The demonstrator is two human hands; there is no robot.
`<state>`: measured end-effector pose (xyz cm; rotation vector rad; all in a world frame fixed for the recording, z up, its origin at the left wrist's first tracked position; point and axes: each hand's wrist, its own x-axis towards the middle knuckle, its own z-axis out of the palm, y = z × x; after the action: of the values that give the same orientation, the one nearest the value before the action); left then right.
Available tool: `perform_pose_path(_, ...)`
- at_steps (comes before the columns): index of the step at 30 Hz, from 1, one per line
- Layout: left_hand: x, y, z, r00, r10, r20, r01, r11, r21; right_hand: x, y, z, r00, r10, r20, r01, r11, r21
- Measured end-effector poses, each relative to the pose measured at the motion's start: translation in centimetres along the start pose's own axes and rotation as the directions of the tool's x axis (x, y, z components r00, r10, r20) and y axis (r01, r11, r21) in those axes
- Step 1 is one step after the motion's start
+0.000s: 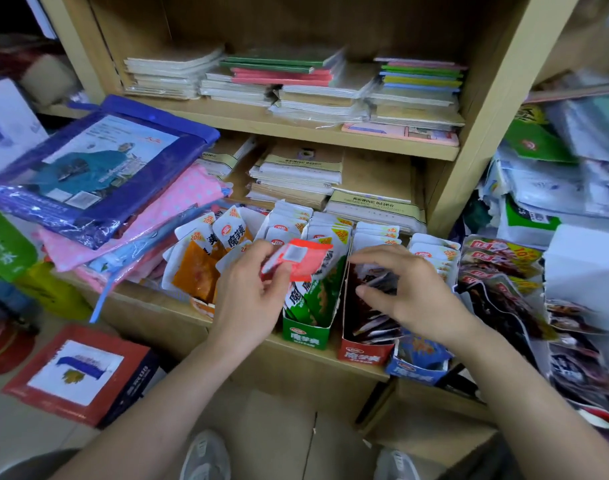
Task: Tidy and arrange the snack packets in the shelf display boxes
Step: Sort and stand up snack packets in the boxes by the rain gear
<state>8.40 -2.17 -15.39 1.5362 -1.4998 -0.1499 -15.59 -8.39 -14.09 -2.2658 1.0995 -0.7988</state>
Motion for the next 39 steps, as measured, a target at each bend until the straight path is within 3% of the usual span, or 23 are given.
perform_pose_path(3, -0.1, 1.1, -0.8, 0.993, -0.108, -0.047, 0.091, 0.958, -0.273, 0.0, -0.8, -0.6, 0.982, 0.123, -0.144, -0.083, 0.963, 0.255)
perform_pose_path(7, -0.5, 4.1, -1.0, 0.980, -0.194, 0.037, 0.180, 0.803, -0.568, -0.1, -2.4, -1.7, 0.934, 0.276, -0.226, -0.118, 0.836, 0.535)
perform_pose_path(9, -0.9, 5.1, -0.5, 0.984, -0.138, 0.113, 0.178, 0.777, -0.603, -0.4, -3.2, -2.2, 0.935, 0.316, -0.160, -0.129, 0.724, 0.678)
perform_pose_path(12, -1.2, 5.9, 0.3, 0.972, 0.043, 0.232, 0.097, 0.824, -0.559, -0.6, -3.5, -2.9, 0.913, 0.404, -0.049, -0.178, 0.504, 0.845)
perform_pose_path(14, -1.4, 5.8, 0.9, 0.935, 0.154, 0.319, 0.054, 0.828, -0.558, -0.5, -2.9, -3.3, 0.885, 0.465, -0.022, -0.219, 0.457, 0.862)
perform_pose_path(17, -1.7, 5.8, 1.8, 0.854, 0.266, 0.448, 0.008, 0.854, -0.521, -0.9, -1.6, -3.9, 0.855, 0.511, -0.084, -0.226, 0.515, 0.827)
perform_pose_path(19, -1.7, 6.0, 2.6, 0.816, 0.311, 0.487, -0.073, 0.892, -0.447, -1.4, -0.6, -4.5, 0.820, 0.536, -0.200, -0.166, 0.558, 0.813)
perform_pose_path(21, -1.8, 5.9, 3.6, 0.804, 0.322, 0.500, -0.220, 0.942, -0.253, -1.9, 0.2, -5.5, 0.756, 0.526, -0.390, -0.062, 0.650, 0.757)
perform_pose_path(24, -2.1, 5.6, 5.4, 0.829, 0.297, 0.473, -0.324, 0.946, -0.027, -2.6, 1.8, -7.0, 0.625, 0.442, -0.643, 0.027, 0.812, 0.584)
perform_pose_path(27, -1.7, 5.4, 6.4, 0.926, 0.250, 0.283, -0.273, 0.961, 0.044, -3.2, 2.8, -7.4, 0.581, 0.356, -0.732, -0.061, 0.916, 0.397)
perform_pose_path(30, -0.8, 5.0, 6.1, 0.983, 0.111, 0.146, -0.124, 0.989, 0.082, -3.6, 2.9, -7.1, 0.607, 0.296, -0.738, -0.111, 0.951, 0.290)
perform_pose_path(33, -0.4, 4.3, 6.1, 0.995, -0.038, 0.091, 0.033, 0.997, 0.063, -3.8, 2.5, -6.7, 0.653, 0.241, -0.718, -0.097, 0.967, 0.236)
perform_pose_path(39, -1.1, 4.4, 5.8, 0.998, -0.055, 0.007, 0.055, 0.998, 0.032, -4.0, 1.6, -6.3, 0.869, 0.130, -0.477, 0.052, 0.935, 0.351)
